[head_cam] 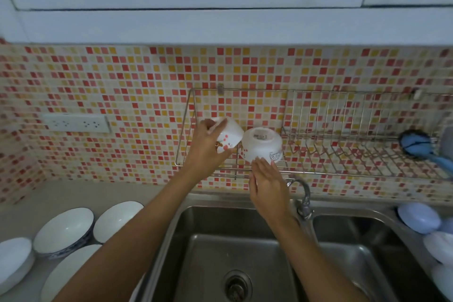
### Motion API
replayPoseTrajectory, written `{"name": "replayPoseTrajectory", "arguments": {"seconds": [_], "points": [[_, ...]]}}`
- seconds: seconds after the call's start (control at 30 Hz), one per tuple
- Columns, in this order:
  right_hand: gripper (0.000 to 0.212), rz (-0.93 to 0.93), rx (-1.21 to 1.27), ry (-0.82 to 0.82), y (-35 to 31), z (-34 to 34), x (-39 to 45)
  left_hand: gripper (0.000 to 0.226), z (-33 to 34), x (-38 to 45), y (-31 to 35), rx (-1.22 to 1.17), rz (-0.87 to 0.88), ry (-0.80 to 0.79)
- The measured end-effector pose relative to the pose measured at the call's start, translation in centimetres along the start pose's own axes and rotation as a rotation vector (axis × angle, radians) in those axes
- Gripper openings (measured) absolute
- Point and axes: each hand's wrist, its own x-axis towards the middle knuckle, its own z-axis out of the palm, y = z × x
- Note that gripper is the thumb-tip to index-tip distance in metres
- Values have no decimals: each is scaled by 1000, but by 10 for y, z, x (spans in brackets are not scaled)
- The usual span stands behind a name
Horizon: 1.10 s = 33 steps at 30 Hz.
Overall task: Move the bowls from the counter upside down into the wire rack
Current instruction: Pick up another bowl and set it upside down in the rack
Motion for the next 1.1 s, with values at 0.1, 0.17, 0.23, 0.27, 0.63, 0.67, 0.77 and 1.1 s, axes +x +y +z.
{"name": "replayPoseTrajectory", "arguments": {"seconds": [0.1,0.17,0.23,0.27,0.63,0.67,0.77,1.1], "points": [[45,-6,-3,18,0,2,-1,79,15,7,-8,165,40,-50],[44,-15,-3,32,1,2,-1,77,21,9,-8,237,46,-48],[45,-17,-6,41,0,2,-1,75,27,11,-8,287,42,-82],[45,-16,-7,47,0,3,-2,76,30,11,-9,302,39,-110],[37,-4,22,111,0,7,-3,59,49,12,-27,56,-83,-231],[36,-8,18,121,0,7,-4,55,50,11,-28,39,-92,-227],[36,-8,15,134,0,8,-5,48,50,6,-26,43,-91,-217],[39,-19,42,158,3,19,-10,62,52,-41,-45,290,45,-76]]}}
